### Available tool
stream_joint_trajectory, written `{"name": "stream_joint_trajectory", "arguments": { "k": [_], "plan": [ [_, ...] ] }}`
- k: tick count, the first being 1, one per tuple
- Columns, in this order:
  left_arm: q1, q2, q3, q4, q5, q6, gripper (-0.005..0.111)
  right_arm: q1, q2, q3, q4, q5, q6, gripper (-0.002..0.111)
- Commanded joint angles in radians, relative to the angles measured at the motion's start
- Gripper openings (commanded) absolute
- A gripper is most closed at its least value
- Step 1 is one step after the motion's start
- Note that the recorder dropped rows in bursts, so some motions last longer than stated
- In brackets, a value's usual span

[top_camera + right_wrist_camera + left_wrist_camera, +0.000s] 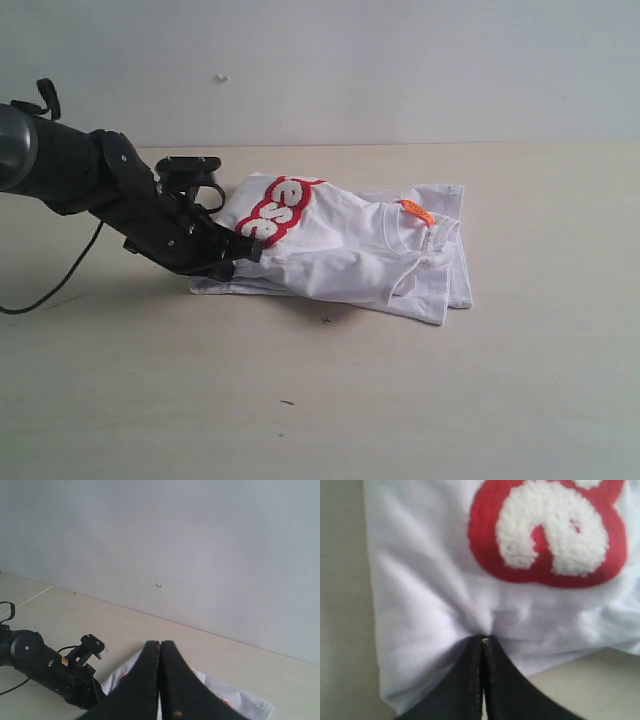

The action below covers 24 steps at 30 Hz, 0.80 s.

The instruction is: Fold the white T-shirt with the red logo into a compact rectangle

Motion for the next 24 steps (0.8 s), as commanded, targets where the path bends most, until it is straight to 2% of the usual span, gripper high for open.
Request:
{"name": "stream_joint_trajectory", "arguments": {
  "k": [1, 7, 15, 24],
  "plan": [
    [-0.037, -0.065, 0.014, 0.001, -0.001, 0.005, 0.0, 0.0, -0.015, 0.005, -0.034, -0.007, -0.001, 0.0],
    [-0.053, -0.331, 0.093, 0.0, -0.073, 0.005, 0.0, 0.0, -0.106, 0.005, -0.036, -0.013, -0.001, 0.0],
    [-0.055, -0.791, 0.179, 0.022, -0.146, 0.005, 0.0, 0.0, -0.226, 0.011, -0.036, 0.0, -0.003, 0.0],
    [-0.055, -1.301, 0.413, 0.022, -0.364, -0.008, 0.0, 0.0, -0.487, 0.092, -0.032, -0.024, -0.001, 0.0]
  ]
}}
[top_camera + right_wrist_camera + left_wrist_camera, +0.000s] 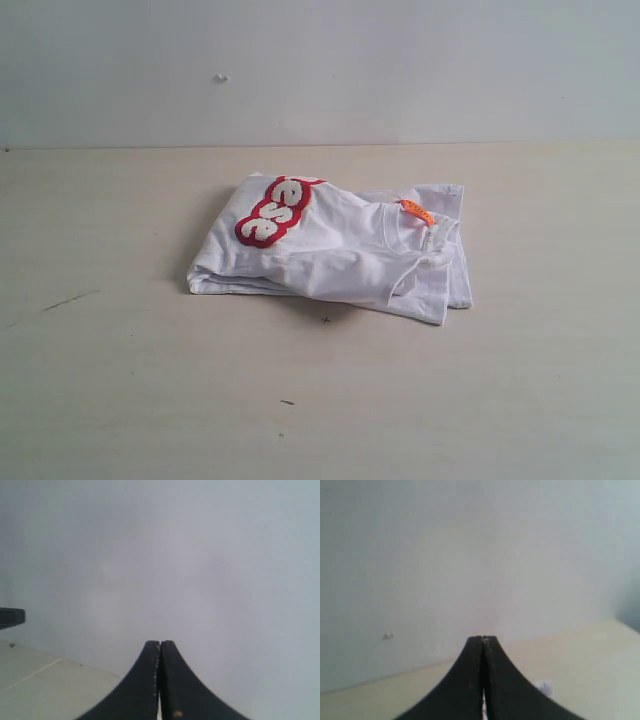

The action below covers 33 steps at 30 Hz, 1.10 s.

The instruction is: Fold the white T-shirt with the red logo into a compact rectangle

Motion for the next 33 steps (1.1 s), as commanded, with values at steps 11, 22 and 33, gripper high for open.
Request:
{"name": "stream_joint_trajectory", "arguments": {
  "k": [11, 22, 33],
  "plan": [
    [-0.005, -0.62, 0.266, 0.031, -0.111, -0.003, 0.0, 0.0, -0.366, 0.033, -0.011, 0.084, -0.003, 0.0],
    [-0.005, -0.979, 0.332, 0.074, -0.092, -0.003, 0.0, 0.0, -0.436, 0.03, 0.0, 0.123, -0.003, 0.0],
    [-0.001, -0.979, 0.321, 0.07, 0.409, -0.073, 0.0, 0.0, -0.437, 0.03, 0.009, 0.126, -0.003, 0.0]
  ]
}}
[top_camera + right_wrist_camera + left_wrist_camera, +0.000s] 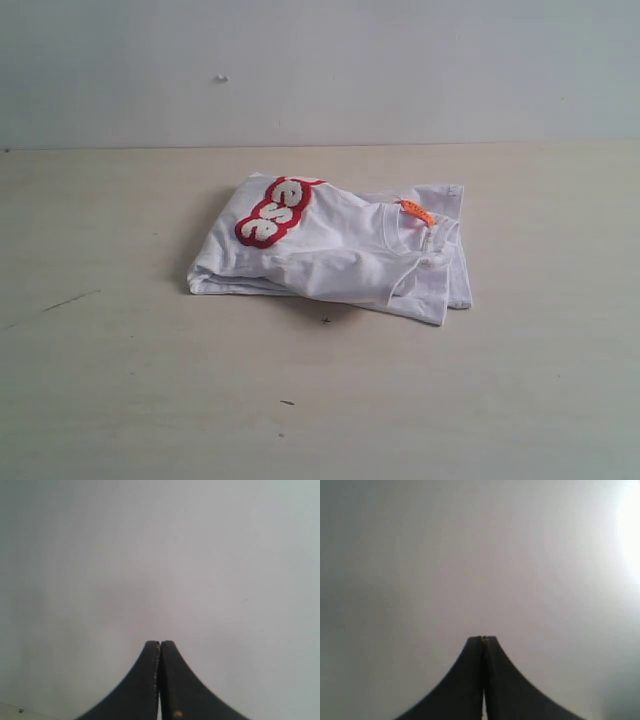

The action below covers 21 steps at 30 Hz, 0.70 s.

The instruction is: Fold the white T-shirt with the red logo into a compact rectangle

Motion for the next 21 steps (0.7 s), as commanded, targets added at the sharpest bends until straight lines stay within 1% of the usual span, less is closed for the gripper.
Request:
{"name": "stream_joint_trajectory", "arguments": {
  "k": [1, 3, 4, 5, 9, 12, 14, 16, 18, 20, 21],
  "plan": [
    [-0.001, 0.0, 0.0, -0.064, 0.422, -0.038, 0.0, 0.0, -0.003, 0.004, 0.005, 0.006, -0.003, 0.0],
    [-0.001, 0.0, 0.0, -0.066, 0.544, -0.038, 0.0, 0.0, -0.003, 0.004, 0.005, 0.006, -0.003, 0.0],
    [-0.001, 0.0, 0.0, -0.06, 0.577, -0.031, 0.0, 0.0, -0.003, 0.004, 0.005, 0.006, -0.003, 0.0],
    [-0.001, 0.0, 0.002, -0.058, 0.577, -0.02, 0.0, 0.0, -0.005, 0.004, 0.005, 0.006, -0.003, 0.0],
    [-0.001, 0.0, 0.013, -0.094, 0.455, -0.018, 0.0, 0.0, -0.005, 0.004, 0.005, 0.006, -0.003, 0.0],
    [-0.001, 0.0, 0.013, -0.1, 0.455, -0.018, 0.0, 0.0, -0.005, 0.004, 0.005, 0.006, -0.003, 0.0],
    [-0.001, 0.0, 0.004, -0.033, 0.436, 0.01, 0.0, 0.0, -0.005, 0.004, 0.005, 0.006, -0.003, 0.0],
    [-0.001, 0.0, 0.004, -0.014, 0.422, 0.008, 0.0, 0.0, -0.005, 0.004, 0.005, 0.006, -0.003, 0.0],
    [-0.001, 0.0, 0.016, -0.005, 0.366, 0.008, 0.0, 0.0, -0.005, 0.004, 0.005, 0.006, -0.003, 0.0],
    [0.028, 0.0, 0.042, 0.012, 0.291, 0.003, 0.0, 0.0, -0.005, 0.004, 0.015, 0.006, -0.003, 0.0],
    [0.068, 0.0, 0.066, 0.03, 0.218, -0.037, 0.0, 0.0, -0.005, 0.004, 0.015, 0.006, -0.003, 0.0]
  ]
}}
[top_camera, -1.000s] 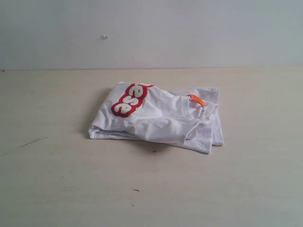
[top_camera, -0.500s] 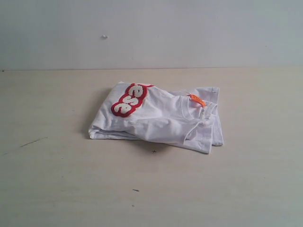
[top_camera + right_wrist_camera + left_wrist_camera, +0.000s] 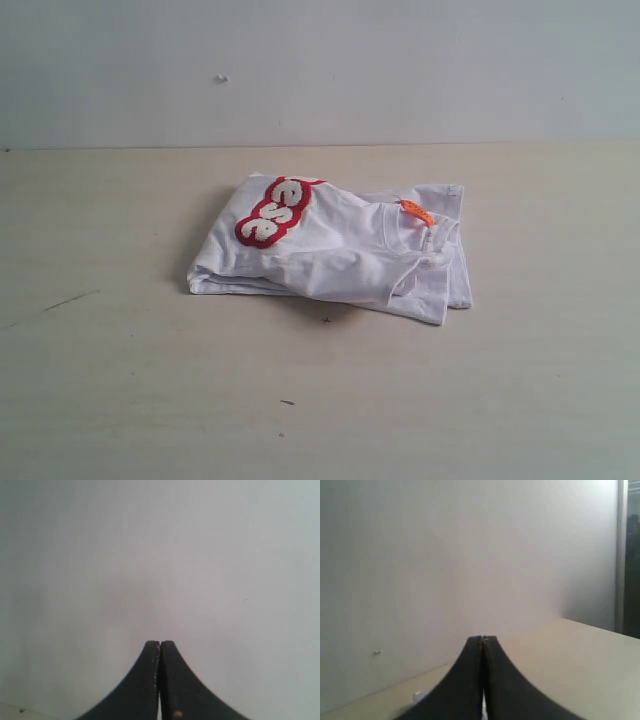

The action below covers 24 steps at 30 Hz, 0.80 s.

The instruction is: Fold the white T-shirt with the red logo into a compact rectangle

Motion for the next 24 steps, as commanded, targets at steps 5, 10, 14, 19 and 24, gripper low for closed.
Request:
{"name": "stream_joint_trajectory", "arguments": {
  "k": [5, 10, 14, 19, 24],
  "plan": [
    [0.25, -0.002, 0.184, 0.404, -0.405, -0.555, 0.0, 0.0, -0.007, 0.004, 0.011, 0.005, -0.003, 0.0],
    [0.407, -0.002, 0.346, 0.497, -0.616, -0.666, 0.0, 0.0, -0.007, 0.004, 0.011, 0.005, -0.003, 0.0],
    [0.477, -0.002, 0.421, 0.483, -0.64, -0.634, 0.0, 0.0, -0.007, 0.004, 0.014, 0.005, -0.003, 0.0],
    [0.49, -0.002, 0.558, 0.48, -0.741, -0.549, 0.0, 0.0, -0.007, 0.004, 0.014, 0.005, -0.003, 0.0],
    [0.49, -0.002, 0.598, 0.489, -0.687, -0.518, 0.0, 0.0, -0.007, 0.004, 0.014, 0.005, -0.003, 0.0]
  ]
}}
